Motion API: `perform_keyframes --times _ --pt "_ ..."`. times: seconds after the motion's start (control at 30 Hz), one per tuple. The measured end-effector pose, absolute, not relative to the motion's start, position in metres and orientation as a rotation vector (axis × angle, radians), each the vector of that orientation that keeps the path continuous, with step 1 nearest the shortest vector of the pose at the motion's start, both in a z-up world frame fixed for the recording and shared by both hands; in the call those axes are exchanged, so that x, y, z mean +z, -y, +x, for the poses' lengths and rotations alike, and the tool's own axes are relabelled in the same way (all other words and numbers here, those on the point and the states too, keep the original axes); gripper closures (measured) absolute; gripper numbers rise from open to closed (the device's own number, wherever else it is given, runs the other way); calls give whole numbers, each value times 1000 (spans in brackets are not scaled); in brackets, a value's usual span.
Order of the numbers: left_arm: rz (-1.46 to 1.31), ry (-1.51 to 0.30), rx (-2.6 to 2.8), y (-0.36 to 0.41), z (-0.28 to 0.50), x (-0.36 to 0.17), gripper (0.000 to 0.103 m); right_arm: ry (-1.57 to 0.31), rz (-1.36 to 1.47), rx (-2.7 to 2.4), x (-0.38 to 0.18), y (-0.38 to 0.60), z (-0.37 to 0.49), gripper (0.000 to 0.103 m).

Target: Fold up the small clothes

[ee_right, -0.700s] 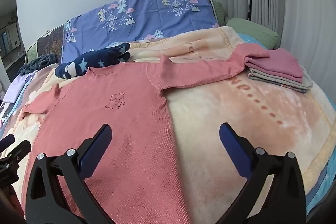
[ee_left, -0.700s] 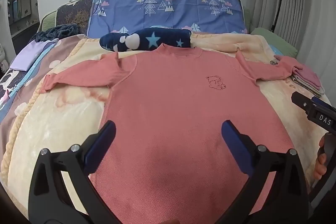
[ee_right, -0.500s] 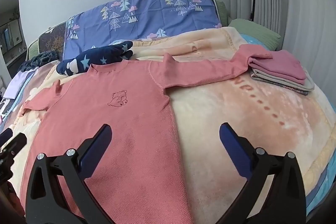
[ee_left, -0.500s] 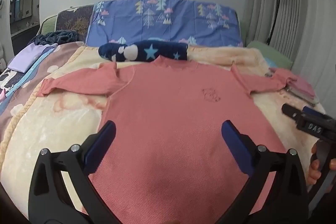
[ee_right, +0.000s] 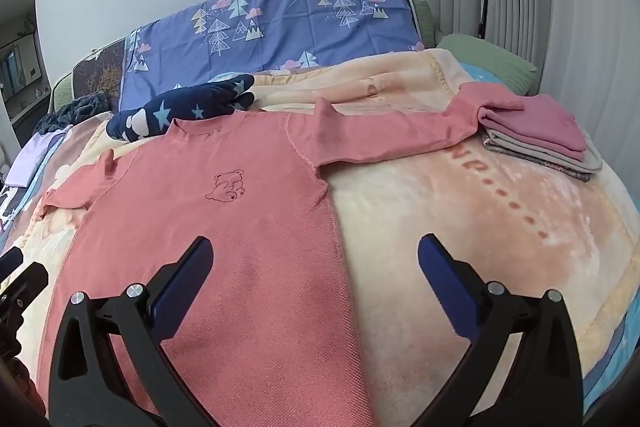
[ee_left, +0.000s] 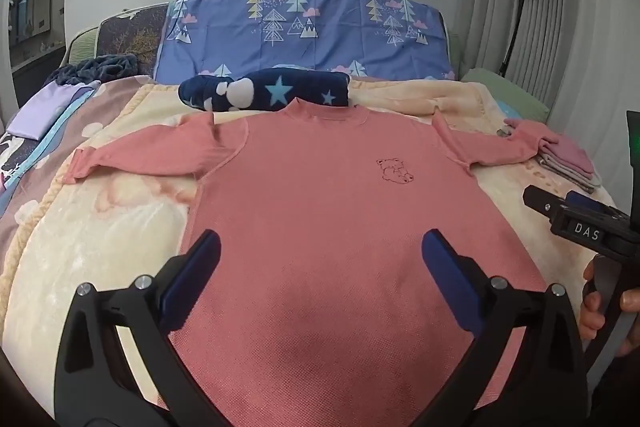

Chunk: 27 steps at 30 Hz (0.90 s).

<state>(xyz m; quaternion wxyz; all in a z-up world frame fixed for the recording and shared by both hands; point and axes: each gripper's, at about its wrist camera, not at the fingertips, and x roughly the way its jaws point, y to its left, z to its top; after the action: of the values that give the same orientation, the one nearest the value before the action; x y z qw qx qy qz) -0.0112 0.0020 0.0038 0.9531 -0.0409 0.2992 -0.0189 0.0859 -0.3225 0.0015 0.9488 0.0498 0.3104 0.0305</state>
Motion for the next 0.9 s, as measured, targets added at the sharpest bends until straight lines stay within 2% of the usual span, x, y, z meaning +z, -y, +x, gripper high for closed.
perform_keyframes --times 0.9 --pt "-78 -601 -86 0 -18 -2 2 -639 83 62 0 312 83 1"
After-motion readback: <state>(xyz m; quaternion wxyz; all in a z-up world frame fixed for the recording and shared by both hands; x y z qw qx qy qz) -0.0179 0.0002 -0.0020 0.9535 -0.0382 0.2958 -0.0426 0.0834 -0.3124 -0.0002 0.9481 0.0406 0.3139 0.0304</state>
